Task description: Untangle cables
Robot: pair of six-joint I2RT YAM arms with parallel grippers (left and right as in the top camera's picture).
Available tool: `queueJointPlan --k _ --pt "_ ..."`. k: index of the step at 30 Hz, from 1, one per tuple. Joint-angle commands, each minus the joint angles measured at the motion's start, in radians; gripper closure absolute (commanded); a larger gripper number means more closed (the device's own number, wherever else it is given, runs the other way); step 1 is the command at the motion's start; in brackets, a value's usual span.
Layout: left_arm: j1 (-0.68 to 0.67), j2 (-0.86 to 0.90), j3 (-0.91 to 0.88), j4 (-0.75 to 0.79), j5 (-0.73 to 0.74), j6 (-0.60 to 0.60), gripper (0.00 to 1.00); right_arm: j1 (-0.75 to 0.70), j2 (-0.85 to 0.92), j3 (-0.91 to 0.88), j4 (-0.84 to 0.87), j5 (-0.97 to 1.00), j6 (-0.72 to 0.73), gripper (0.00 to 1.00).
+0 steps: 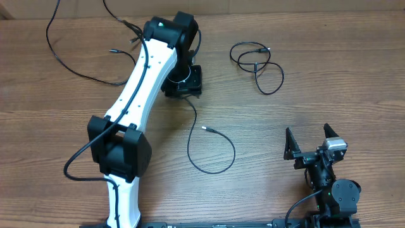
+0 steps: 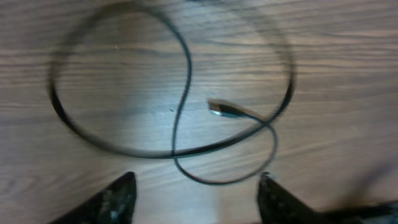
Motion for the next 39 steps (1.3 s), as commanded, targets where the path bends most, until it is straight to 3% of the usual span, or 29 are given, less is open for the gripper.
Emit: queueJointPlan --k 1,8,9,11,16,27,39 --pt "0.055 0.017 0.015 0.029 -0.109 0.064 0.33 -0.002 -0.008 -0.010 0.004 0.009 -0.005 0.00" --pt "0.271 0.017 0.167 0.147 -0.115 -0.045 0.27 -0.002 -0.008 -0.010 0.004 0.009 -0.005 0.00" --pt "0.298 0.017 0.171 0.177 -0.115 -0.058 0.25 -0.002 -0.008 -0.010 0.004 0.009 -0.005 0.00" --pt "0.355 0.018 0.169 0.236 -0.121 -0.080 0.11 -0.002 -0.008 -0.010 0.004 0.009 -0.005 0.00" --pt "0.460 0.045 0.135 0.348 -0.246 -0.164 0.09 -0.002 -0.008 -0.010 0.004 0.009 -0.005 0.00" --pt "0.500 0.238 0.117 0.444 -0.344 -0.151 0.15 -0.002 -0.008 -0.010 0.004 0.009 -0.005 0.00" --pt "0.503 0.306 0.117 0.315 -0.346 -0.145 0.17 -0.002 -0.008 -0.010 0.004 0.009 -0.005 0.00"
